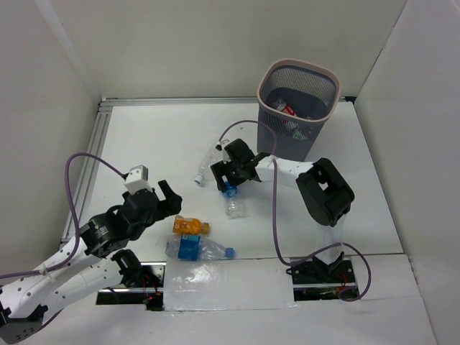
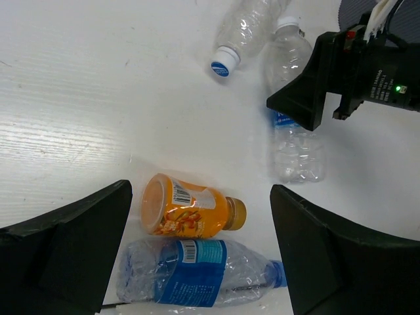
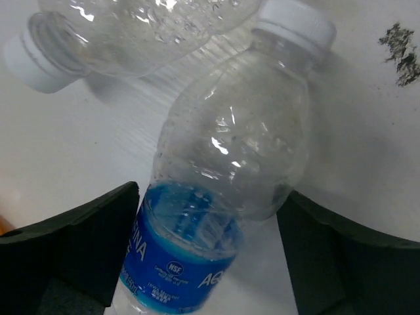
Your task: Put the plastic bottles in the bin
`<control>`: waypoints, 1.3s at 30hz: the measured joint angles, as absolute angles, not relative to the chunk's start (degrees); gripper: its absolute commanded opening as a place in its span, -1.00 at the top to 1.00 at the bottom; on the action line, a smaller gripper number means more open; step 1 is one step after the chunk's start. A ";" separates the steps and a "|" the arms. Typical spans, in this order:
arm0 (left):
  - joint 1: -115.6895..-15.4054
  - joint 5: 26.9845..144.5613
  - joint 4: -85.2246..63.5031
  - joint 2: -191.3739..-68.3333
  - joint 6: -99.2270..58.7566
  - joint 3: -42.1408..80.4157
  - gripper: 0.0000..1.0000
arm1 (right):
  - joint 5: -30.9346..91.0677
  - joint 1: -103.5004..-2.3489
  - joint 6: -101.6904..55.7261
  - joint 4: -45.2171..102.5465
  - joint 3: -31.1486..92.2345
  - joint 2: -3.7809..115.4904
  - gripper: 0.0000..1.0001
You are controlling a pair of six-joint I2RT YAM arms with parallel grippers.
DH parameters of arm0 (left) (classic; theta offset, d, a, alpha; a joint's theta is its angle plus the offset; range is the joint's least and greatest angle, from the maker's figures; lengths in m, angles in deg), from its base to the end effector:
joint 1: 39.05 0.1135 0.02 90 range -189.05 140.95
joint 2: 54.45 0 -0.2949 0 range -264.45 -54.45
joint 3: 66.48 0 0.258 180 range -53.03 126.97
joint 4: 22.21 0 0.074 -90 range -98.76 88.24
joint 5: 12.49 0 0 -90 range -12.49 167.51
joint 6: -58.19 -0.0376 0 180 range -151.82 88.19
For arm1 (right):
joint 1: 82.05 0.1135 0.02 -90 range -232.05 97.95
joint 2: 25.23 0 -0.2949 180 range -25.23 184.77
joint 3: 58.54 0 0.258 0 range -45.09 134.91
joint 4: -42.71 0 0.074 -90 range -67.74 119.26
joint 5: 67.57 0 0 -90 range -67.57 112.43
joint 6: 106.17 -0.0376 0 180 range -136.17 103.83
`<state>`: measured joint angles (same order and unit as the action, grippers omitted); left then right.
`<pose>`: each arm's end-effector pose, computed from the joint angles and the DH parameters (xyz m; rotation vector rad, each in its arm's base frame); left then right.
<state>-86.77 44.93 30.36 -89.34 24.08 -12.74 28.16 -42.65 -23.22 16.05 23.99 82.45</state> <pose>0.0891 -0.0679 0.3069 -0.4702 2.0419 -0.4961 0.3160 0.2644 0.1973 -0.7464 2.4162 0.4615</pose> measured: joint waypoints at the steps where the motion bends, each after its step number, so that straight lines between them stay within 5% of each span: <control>1: -86.77 44.78 30.42 -89.50 24.02 -12.74 -0.98 | 27.84 -42.50 -23.57 16.00 24.03 83.17 -0.47; 4: -86.77 44.58 29.79 -89.91 23.56 -12.80 -0.98 | 27.16 -42.37 -23.81 15.96 24.03 83.57 -0.08; 5: -86.77 44.50 28.72 -90.19 22.97 -13.11 -0.98 | 26.92 -42.33 -23.57 15.87 24.01 83.44 0.21; 8: -86.71 44.41 23.30 -92.14 19.95 -15.27 -0.98 | 26.46 -42.26 -21.45 14.28 23.73 81.16 0.49; 15: -78.79 50.35 6.40 -104.60 8.48 -18.75 -0.98 | 36.01 -42.41 -8.68 7.85 25.08 63.17 0.64; 23: -64.98 54.33 -5.86 -124.95 -4.55 -7.91 -0.98 | 50.65 -48.67 -1.03 10.12 45.71 53.03 0.69; 27: -59.76 55.12 -10.95 -133.97 -9.71 -0.37 -0.98 | 47.38 -56.80 -2.58 18.85 52.51 53.64 0.53; 31: -58.34 56.21 -15.37 -140.68 -14.62 2.28 -0.98 | 43.16 -65.17 -2.52 22.69 56.84 58.39 0.15; 35: -57.33 57.46 -17.60 -148.42 -18.10 4.97 -0.98 | 41.17 -73.47 -3.15 23.52 60.20 67.31 -0.59; 36: -57.07 57.72 -17.88 -150.10 -18.45 5.60 -0.98 | 40.97 -75.02 -3.30 23.17 60.69 69.43 -1.00; 39: -56.57 58.66 -18.06 -154.74 -19.96 7.87 -0.98 | 41.52 -79.51 -3.87 20.00 63.20 76.38 -1.00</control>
<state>-56.57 58.66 -18.06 -154.74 -19.96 7.87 41.52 -79.51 -3.87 20.00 63.20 76.38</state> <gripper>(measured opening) 0.992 0.991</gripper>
